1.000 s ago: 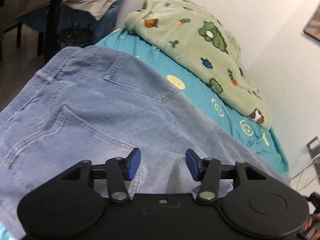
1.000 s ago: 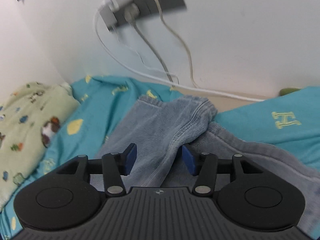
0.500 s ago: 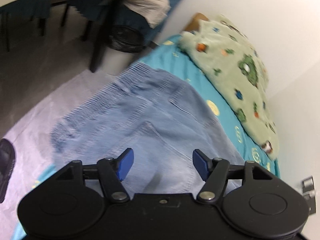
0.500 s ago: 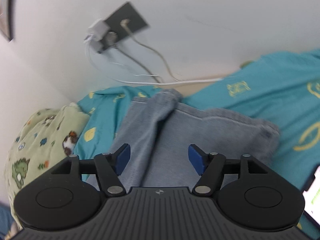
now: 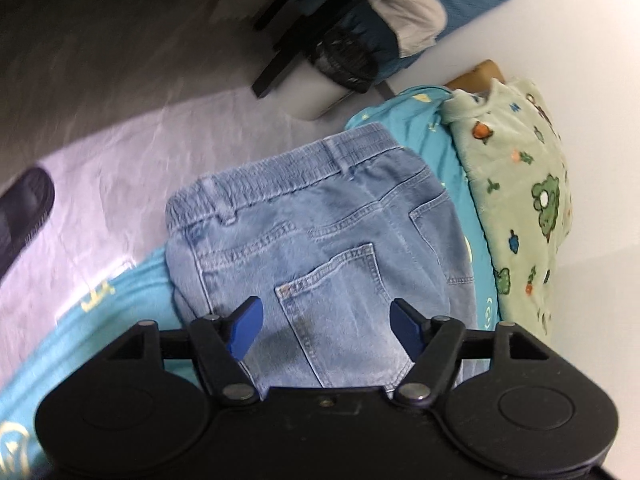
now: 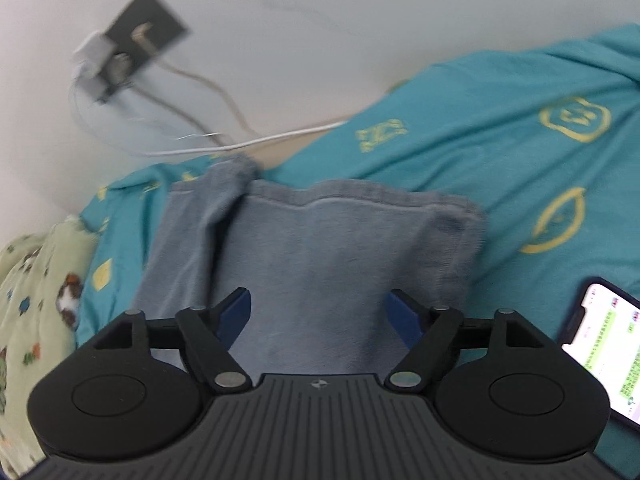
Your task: Fold clothes
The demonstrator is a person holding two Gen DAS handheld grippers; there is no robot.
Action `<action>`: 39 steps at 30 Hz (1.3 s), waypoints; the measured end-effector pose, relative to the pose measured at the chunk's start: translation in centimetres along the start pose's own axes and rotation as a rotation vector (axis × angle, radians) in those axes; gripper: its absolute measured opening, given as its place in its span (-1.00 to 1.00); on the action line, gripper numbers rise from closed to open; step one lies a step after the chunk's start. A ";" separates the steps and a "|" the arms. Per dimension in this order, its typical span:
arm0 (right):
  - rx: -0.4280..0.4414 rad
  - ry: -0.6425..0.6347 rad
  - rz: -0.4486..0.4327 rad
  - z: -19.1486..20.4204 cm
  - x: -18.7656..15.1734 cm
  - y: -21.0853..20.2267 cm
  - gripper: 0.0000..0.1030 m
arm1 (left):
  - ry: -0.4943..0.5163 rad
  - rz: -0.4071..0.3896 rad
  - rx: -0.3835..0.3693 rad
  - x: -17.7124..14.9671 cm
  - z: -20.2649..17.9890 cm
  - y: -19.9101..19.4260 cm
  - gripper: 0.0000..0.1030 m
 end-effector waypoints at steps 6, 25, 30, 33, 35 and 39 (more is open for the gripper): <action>-0.035 0.085 -0.003 -2.0 0.8 0.3 0.54 | -0.130 0.054 -0.041 0.0 1.9 2.1 0.31; -0.097 0.292 -0.011 -5.3 1.4 0.9 0.56 | -0.361 0.110 0.039 5.1 10.0 3.5 0.31; -0.014 0.262 0.017 -4.4 1.3 1.4 0.52 | -0.414 0.168 0.015 5.2 11.1 5.8 0.26; -0.012 0.246 0.019 -4.1 1.4 1.6 0.51 | -0.420 0.170 0.005 5.4 11.1 6.4 0.13; -0.017 0.243 0.020 -4.0 1.5 1.7 0.44 | -0.417 0.160 -0.010 5.5 11.0 6.6 0.00; 0.005 0.265 0.017 -4.1 1.5 1.7 -0.31 | -0.384 0.136 -0.030 5.5 10.4 6.2 -0.33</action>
Point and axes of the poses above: each gripper's, at about its wrist camera, not at the fingertips, and y roughly the way its jaws point, z to its left, x to its top, the point moved 1 cm from there along y, roughly the way its jaws point, and after that the axes turned 8 degrees about z, right-handed, at the moved point
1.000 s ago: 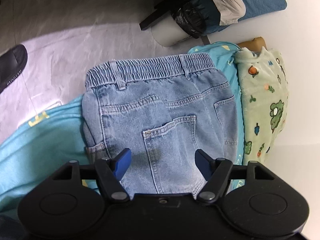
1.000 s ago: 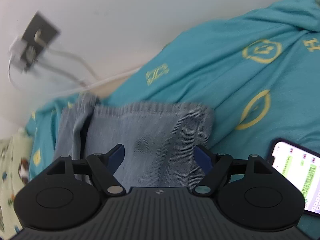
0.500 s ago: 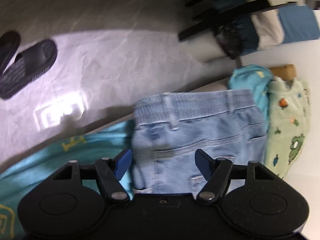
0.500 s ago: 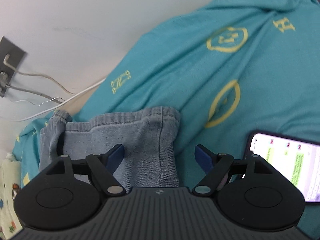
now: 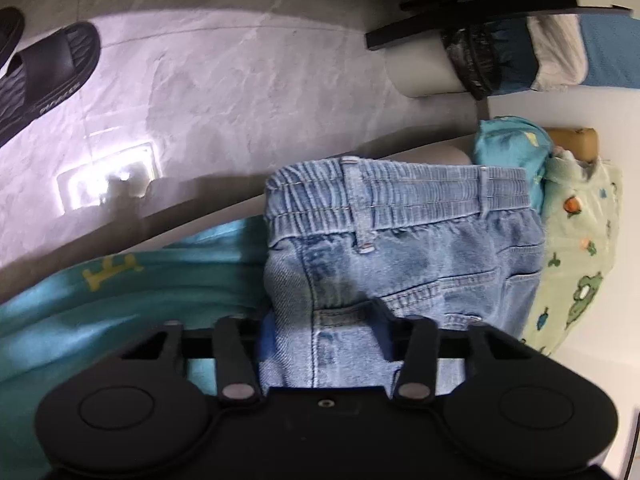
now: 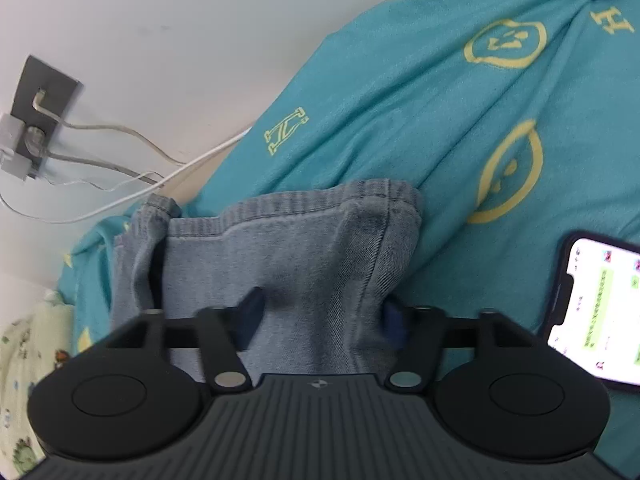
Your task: Fold clothes
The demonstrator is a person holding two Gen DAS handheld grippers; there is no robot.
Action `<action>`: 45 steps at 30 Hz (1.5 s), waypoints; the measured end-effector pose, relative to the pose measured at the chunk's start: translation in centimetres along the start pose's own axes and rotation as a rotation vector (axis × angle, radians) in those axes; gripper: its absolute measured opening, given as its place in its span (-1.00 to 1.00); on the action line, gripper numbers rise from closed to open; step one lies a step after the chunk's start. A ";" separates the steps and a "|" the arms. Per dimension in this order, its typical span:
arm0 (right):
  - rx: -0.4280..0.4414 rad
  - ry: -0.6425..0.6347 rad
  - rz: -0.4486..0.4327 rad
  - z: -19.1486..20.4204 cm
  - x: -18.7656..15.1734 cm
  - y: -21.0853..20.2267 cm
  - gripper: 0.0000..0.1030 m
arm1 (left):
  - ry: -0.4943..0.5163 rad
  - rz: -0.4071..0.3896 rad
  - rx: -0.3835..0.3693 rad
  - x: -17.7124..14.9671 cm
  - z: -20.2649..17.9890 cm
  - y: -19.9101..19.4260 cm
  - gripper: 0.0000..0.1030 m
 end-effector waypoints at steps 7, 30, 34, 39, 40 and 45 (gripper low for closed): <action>0.107 -0.075 -0.048 1.8 0.0 -1.1 -0.80 | 0.093 -0.060 -0.149 -1.3 -1.5 -2.1 -0.85; 0.278 -0.416 -0.149 23.4 -1.2 5.2 -0.84 | 0.366 -0.186 -0.164 3.7 -26.5 8.2 -0.87; 0.210 -0.496 -0.140 25.9 -1.8 10.5 -0.84 | 0.431 -0.192 -0.067 5.1 -28.4 14.1 -0.86; 0.156 -0.550 -0.110 25.6 -2.3 15.1 -0.81 | 0.509 -0.206 -0.034 5.2 -28.1 17.5 -0.76; 0.151 -0.556 -0.106 25.1 -2.3 15.4 -0.81 | 0.521 -0.207 -0.035 5.0 -28.0 17.5 -0.71; 0.169 -0.567 -0.117 23.3 -3.1 14.1 -0.38 | 0.581 -0.177 -0.072 3.2 -27.7 15.6 -0.10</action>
Point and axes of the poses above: each gripper's, at about its wrist camera, not at the fingertips, and y roughly the way its jaws point, z to its left, x to its top, the point moved 1 cm from there along y, roughly the way its jaws point, and after that the axes turned 8 degrees about z, right-handed, at the moved point
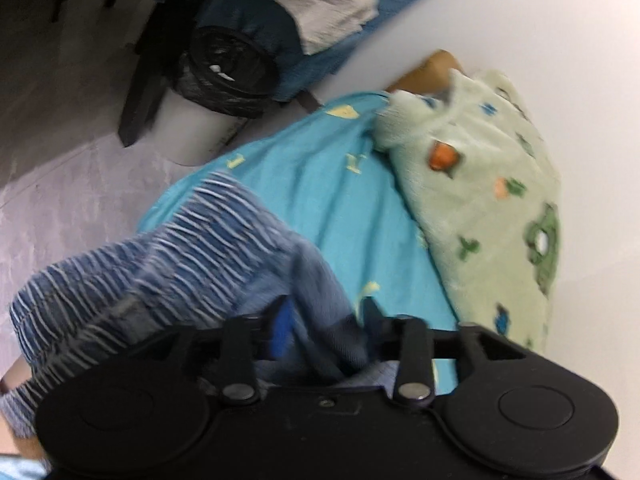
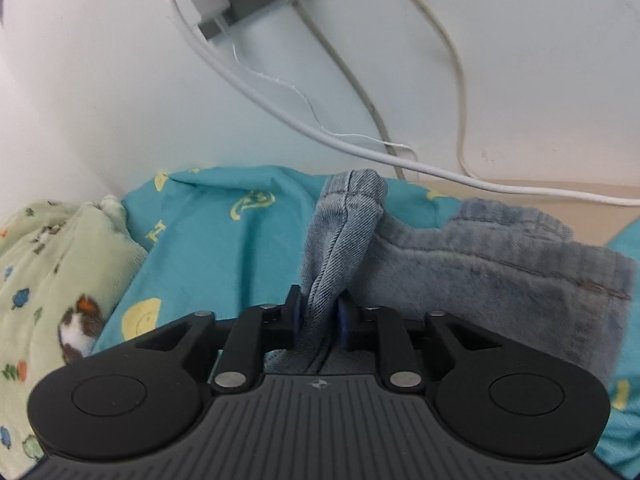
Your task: Fold clothes
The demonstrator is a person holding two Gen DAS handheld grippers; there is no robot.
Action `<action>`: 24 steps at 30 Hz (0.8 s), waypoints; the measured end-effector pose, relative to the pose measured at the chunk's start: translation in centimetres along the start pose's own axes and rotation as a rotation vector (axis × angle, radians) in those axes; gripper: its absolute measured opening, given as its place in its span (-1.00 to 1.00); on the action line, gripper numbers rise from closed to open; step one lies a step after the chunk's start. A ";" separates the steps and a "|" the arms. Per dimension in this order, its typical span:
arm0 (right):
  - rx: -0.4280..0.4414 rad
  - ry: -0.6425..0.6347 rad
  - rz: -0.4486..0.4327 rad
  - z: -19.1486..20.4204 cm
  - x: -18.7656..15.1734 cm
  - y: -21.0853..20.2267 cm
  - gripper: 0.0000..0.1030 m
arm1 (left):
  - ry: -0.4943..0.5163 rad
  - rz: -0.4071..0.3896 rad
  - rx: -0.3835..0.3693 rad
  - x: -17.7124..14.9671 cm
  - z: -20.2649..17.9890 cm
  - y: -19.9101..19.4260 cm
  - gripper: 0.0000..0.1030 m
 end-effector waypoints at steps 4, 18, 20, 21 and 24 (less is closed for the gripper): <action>0.013 -0.082 -0.052 0.1 -2.3 -4.2 -0.06 | 0.037 0.022 -0.044 -2.5 -0.7 -3.3 0.19; 0.090 -0.173 0.028 -1.7 -9.3 -12.4 0.11 | -0.091 0.066 -0.042 -12.3 4.9 -10.4 0.39; 0.082 -0.153 0.051 -1.9 -9.6 -12.5 0.11 | -0.125 0.079 -0.039 -12.7 5.8 -10.1 0.40; 0.082 -0.138 0.059 -1.9 -9.7 -12.6 0.13 | -0.135 0.086 -0.044 -12.7 6.1 -10.0 0.40; 0.084 -0.150 0.078 -1.8 -10.5 -12.2 0.15 | -0.146 0.100 -0.046 -12.6 6.6 -9.3 0.42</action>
Point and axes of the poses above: each gripper's, at about its wrist camera, not at the fingertips, and y roughly the way its jaws point, z to its left, x to its top, the point moved 1 cm from there along y, roughly the way its jaws point, and after that the axes turned 8 degrees about z, right-handed, at the moved point
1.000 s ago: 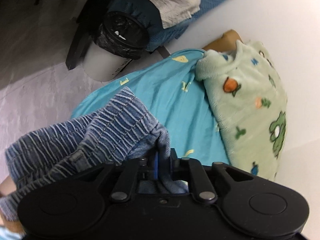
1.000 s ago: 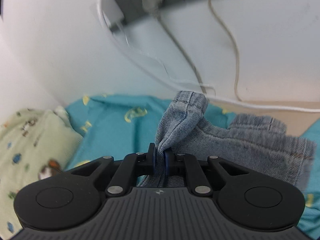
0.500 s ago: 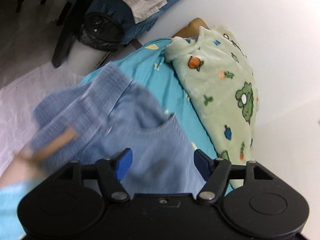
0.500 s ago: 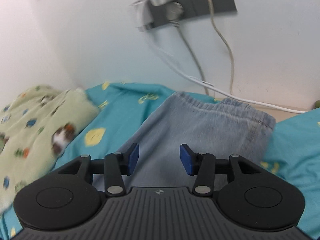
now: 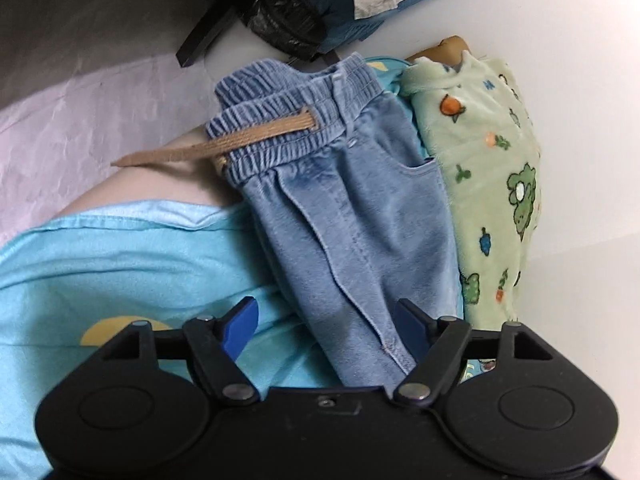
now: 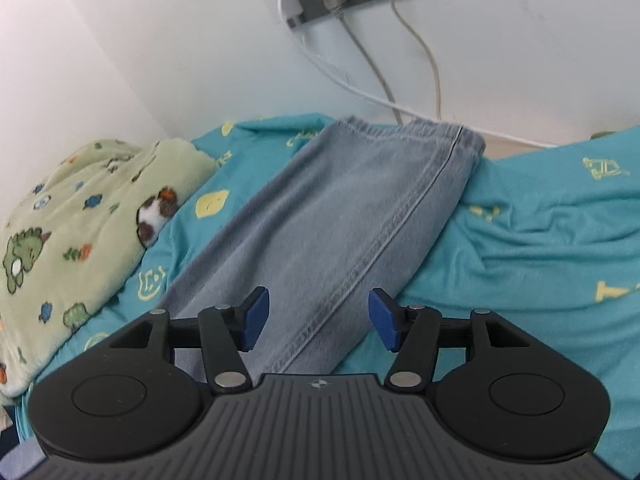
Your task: Fold clothes
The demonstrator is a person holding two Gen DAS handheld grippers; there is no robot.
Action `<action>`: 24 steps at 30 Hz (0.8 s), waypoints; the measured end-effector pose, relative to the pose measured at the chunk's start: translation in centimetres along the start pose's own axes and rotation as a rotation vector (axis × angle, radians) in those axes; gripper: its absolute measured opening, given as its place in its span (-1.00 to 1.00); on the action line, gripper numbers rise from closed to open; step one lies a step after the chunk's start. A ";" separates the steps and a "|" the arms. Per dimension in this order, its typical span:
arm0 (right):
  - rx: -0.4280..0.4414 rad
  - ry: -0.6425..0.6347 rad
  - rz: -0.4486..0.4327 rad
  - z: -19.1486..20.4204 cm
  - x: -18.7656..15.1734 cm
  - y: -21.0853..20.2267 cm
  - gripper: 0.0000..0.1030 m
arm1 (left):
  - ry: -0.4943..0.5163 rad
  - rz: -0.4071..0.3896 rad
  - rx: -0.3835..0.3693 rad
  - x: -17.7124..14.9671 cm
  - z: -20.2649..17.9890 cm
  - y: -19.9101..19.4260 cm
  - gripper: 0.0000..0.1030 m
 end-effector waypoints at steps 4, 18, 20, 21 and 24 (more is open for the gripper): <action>-0.013 0.132 0.010 -2.4 -0.2 1.5 0.19 | -0.010 0.013 -0.031 0.3 0.7 1.1 0.44; 0.241 0.416 -0.002 -7.3 3.3 7.5 0.55 | -0.038 0.024 -0.173 3.1 2.5 5.7 0.26; 0.250 0.393 -0.023 -7.4 3.7 8.3 0.47 | -0.045 0.014 -0.173 3.3 2.5 6.0 -0.10; 0.259 0.385 -0.035 -7.4 3.9 8.5 0.32 | -0.041 0.005 -0.166 3.3 2.4 5.8 -0.16; 0.248 0.357 -0.054 -7.3 4.3 8.6 -0.58 | -0.022 -0.031 -0.144 3.2 1.8 5.0 -0.55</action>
Point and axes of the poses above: each gripper's, at about its wrist camera, not at the fingertips, and y roughly the way its jaws point, z to its left, x to its top, the point moved 1 cm from there along y, roughly the way its jaws point, and after that the axes turned 8 degrees about z, right-handed, at the moved point
